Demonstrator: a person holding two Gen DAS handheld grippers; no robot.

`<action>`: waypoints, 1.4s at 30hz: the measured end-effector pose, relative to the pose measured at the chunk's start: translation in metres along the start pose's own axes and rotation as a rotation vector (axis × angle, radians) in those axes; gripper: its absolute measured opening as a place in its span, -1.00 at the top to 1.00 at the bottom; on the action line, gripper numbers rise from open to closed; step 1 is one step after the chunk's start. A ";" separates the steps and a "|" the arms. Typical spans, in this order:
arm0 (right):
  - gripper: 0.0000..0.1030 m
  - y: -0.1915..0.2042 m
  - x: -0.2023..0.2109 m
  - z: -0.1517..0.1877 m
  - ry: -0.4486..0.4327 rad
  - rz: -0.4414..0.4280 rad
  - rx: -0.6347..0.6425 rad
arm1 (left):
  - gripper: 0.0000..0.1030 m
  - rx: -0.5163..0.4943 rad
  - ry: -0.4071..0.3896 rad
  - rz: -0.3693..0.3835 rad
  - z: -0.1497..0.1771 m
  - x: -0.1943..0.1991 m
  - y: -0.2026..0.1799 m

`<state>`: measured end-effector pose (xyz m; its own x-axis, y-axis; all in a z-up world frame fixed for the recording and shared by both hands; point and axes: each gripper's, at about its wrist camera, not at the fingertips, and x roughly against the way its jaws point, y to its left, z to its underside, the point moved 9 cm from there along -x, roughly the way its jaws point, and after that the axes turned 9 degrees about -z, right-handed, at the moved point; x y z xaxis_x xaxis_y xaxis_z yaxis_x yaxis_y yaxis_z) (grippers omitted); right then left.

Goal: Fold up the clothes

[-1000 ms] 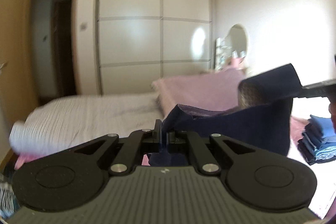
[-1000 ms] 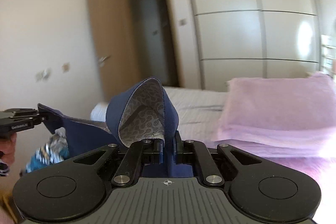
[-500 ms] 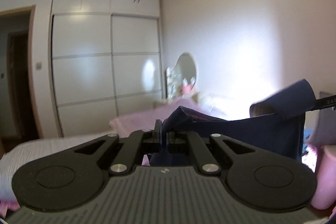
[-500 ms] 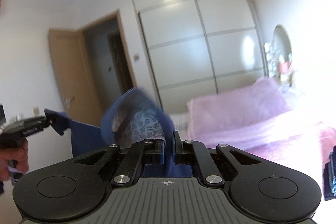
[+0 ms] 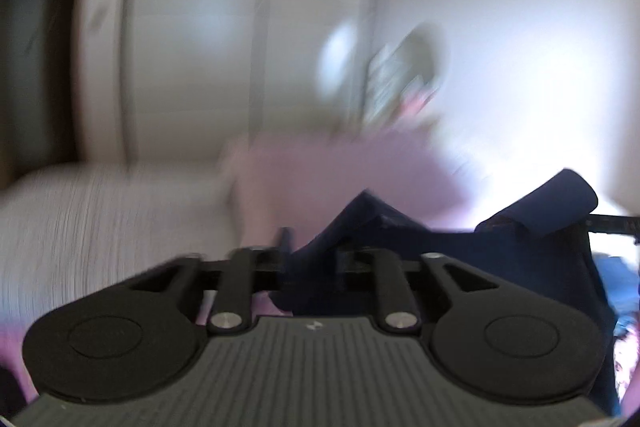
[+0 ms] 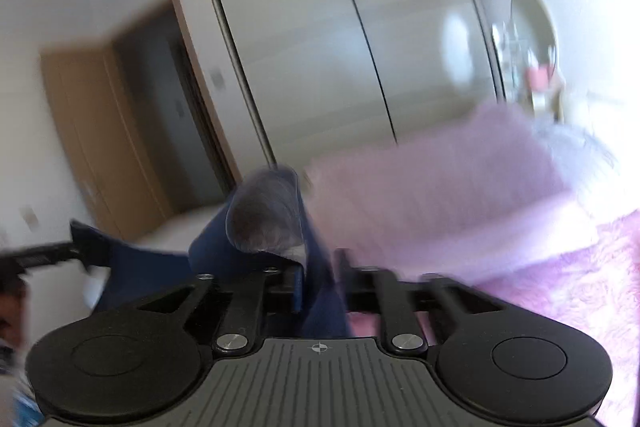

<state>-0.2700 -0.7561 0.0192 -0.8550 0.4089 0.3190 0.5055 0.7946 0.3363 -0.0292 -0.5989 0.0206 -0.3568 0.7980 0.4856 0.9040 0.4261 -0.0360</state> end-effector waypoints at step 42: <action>-0.71 0.090 -0.150 0.348 0.740 -0.177 0.093 | 0.33 0.263 0.863 0.158 0.522 0.070 -0.087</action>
<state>-0.1368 -0.5895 -0.3063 -0.6052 -0.1092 0.7886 0.3283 0.8681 0.3722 -0.2558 -0.3574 -0.3978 0.1623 0.3053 0.9383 0.8067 0.5065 -0.3044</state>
